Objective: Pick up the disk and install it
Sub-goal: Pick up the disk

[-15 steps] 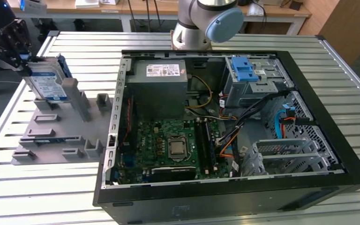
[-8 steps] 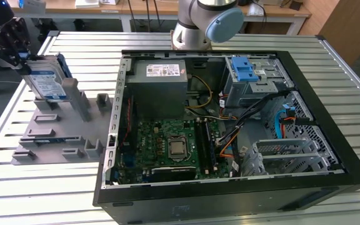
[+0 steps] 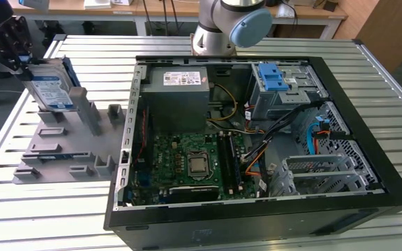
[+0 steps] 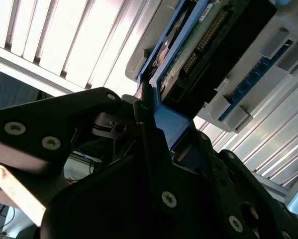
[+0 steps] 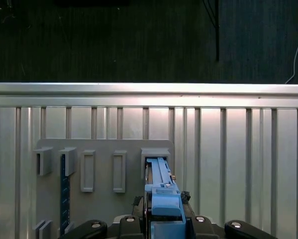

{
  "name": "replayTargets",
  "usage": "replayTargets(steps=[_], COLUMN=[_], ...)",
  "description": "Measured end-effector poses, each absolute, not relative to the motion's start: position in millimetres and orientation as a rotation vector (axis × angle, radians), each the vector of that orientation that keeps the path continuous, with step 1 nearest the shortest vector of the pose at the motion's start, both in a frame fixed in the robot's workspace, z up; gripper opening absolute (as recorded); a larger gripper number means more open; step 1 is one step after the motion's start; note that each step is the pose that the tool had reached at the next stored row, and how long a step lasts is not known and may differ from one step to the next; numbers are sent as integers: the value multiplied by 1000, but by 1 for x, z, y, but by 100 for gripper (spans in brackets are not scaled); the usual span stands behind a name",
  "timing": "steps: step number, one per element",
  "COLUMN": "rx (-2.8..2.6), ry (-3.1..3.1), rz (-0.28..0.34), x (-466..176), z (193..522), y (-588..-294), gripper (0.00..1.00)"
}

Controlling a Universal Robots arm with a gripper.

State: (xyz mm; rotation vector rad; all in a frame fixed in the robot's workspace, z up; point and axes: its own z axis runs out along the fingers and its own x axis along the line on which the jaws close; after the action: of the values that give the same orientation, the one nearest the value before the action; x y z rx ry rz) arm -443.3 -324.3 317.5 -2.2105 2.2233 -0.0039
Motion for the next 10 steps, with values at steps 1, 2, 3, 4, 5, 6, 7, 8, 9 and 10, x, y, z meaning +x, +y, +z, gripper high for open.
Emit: replayTargets(steps=[1,2,3,4,5,6,7,8,9,10], rx=[-2210,-2209,-2209,-2209,-2209,-2209,-2208,-2208,-2208,-2208], ry=[2223,2222,2222,2222,2221,2221,2221,2221,2221,2221], rz=[-3,-1,-1,0,0,1,1,1,1,1], x=[-443,-443,-443,-443,-443,-443,-443,-443,-443,-443], z=[318,319,320,320,321,322,323,324,325,325], y=[-324,-324,-324,-324,-324,-324,-324,-324,-324,-324], gripper=[36,36,36,36,36,36,36,36,36,36])
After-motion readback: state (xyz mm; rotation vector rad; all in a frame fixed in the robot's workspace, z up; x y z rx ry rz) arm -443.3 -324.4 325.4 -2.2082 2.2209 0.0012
